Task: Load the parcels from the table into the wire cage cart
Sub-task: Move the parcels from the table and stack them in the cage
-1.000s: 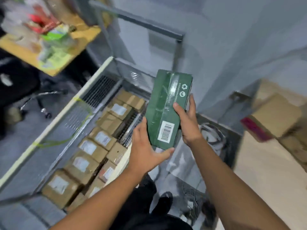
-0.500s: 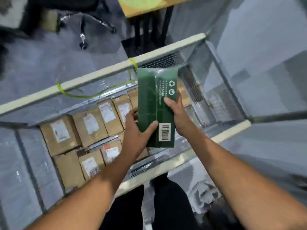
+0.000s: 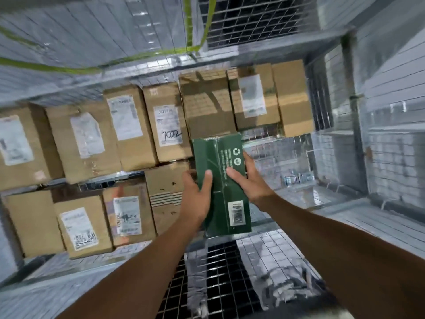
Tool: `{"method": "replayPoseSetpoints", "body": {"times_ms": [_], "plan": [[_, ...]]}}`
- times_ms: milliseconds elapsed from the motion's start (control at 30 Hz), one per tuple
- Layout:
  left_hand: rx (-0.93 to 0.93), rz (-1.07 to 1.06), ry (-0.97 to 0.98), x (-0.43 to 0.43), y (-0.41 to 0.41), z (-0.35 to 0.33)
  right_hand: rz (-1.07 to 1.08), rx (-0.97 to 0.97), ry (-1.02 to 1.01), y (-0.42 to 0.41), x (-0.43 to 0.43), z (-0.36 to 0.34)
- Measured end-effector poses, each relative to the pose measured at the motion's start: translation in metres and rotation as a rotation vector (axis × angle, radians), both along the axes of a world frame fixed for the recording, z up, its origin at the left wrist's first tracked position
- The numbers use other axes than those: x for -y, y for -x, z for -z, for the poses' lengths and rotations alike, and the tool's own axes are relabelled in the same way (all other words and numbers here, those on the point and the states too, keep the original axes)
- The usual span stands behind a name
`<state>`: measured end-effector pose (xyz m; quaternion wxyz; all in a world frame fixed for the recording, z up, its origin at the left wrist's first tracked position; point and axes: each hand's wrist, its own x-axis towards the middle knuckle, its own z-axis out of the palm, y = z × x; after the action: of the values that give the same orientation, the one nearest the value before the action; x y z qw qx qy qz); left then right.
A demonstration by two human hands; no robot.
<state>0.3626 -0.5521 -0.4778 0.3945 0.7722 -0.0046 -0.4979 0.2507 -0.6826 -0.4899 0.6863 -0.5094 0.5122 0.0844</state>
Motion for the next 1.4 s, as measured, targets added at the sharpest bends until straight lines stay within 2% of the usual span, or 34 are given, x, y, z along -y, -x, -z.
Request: {"method": "replayPoseSetpoints", "body": {"times_ms": [167,367,567,733,1067,1167,1300,1400], "plan": [[0.054,0.050,0.000,0.000,-0.002,0.024,-0.032,0.006,-0.025,0.007,-0.003,0.032],[0.134,0.095,-0.064,-0.010,0.007,0.031,-0.069,0.027,-0.051,0.014,-0.001,0.033],[0.114,0.094,-0.101,-0.018,0.006,0.035,-0.124,0.026,-0.043,0.009,-0.008,0.043],[0.120,0.106,-0.087,-0.003,0.003,0.043,-0.127,-0.058,-0.045,0.006,-0.001,0.055],[0.154,0.237,-0.334,0.020,0.015,0.098,-0.079,-0.119,-0.008,-0.009,-0.004,0.101],[0.200,0.211,-0.354,0.024,0.019,0.100,-0.061,-0.126,-0.006,-0.015,-0.008,0.103],[0.234,0.268,-0.324,0.026,0.012,0.085,-0.176,-0.146,-0.015,-0.013,-0.006,0.107],[0.376,0.384,-0.278,0.023,-0.001,0.067,-0.216,-0.258,-0.024,-0.025,0.004,0.082]]}}
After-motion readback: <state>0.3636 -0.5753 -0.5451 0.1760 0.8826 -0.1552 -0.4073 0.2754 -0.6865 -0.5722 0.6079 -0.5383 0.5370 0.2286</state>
